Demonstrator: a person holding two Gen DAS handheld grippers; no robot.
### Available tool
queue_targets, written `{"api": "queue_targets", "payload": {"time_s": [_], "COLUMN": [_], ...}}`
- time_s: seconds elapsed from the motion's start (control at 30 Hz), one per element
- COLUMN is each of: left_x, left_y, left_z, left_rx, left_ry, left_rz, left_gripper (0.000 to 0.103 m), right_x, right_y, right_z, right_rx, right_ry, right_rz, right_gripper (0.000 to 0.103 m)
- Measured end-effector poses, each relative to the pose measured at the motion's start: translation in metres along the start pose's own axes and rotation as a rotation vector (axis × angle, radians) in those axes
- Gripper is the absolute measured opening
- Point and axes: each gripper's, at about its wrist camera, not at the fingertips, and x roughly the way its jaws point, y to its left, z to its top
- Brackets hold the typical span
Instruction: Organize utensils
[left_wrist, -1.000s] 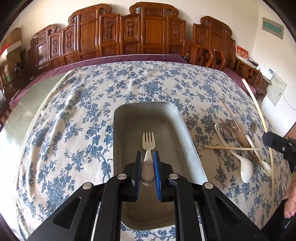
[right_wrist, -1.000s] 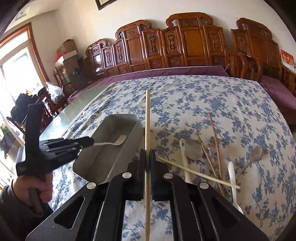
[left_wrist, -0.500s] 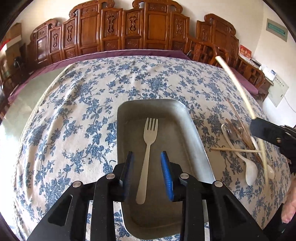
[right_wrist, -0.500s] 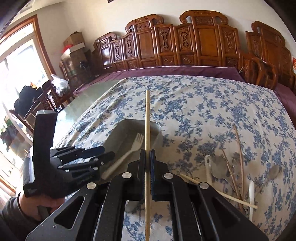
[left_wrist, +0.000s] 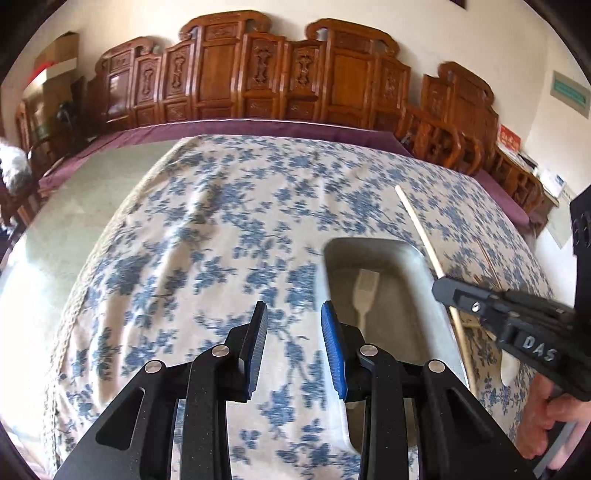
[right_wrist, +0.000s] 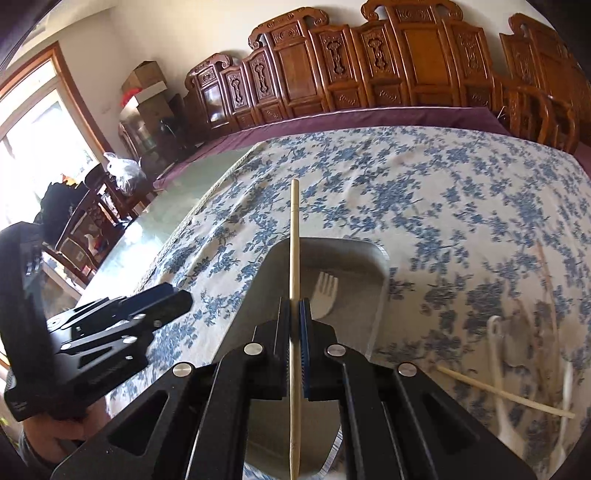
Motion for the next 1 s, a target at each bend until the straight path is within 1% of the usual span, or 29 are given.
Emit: {"api": "queue_targets", "payload": {"time_s": [0.17, 0.3, 0.43, 0.53, 0.63, 0.77, 0.9, 1.0], "left_x": [-0.004, -0.005, -0.006, -0.008, -0.01, -0.014, -0.018, -0.018], "left_y": [0.018, 0.022, 0.02, 0.018, 0.01, -0.006, -0.031, -0.048], "left_z": [0.003, 0.004, 0.005, 0.004, 0.004, 0.0, -0.003, -0.005], "left_rx": [-0.035, -0.041, -0.032, -0.028, -0.021, 0.006, 0.048, 0.07], "left_ry": [-0.013, -0.02, -0.025, -0.026, -0.03, -0.035, -0.047, -0.045], "left_rz": [0.03, 0.04, 0.045, 0.041, 0.03, 0.003, -0.028, -0.046], "left_gripper": [0.028, 0.028, 0.028, 0.028, 0.028, 0.028, 0.028, 0.028], "right_x": [0.022, 0.034, 0.036, 0.034, 0.018, -0.017, -0.056, -0.08], "right_y": [0.007, 0.013, 0.013, 0.01, 0.005, -0.011, -0.038, -0.068], "right_z": [-0.008, -0.021, -0.026, -0.026, -0.027, -0.035, -0.046, -0.051], "right_rx": [-0.02, -0.075, -0.1, -0.105, -0.123, -0.143, -0.149, -0.138], "right_ry": [0.031, 0.056, 0.062, 0.063, 0.039, 0.004, -0.023, -0.026], "right_rz": [-0.038, -0.085, -0.103, -0.098, -0.099, -0.12, -0.161, -0.213], "right_gripper": [0.006, 0.006, 0.007, 0.007, 0.007, 0.007, 0.007, 0.007]}}
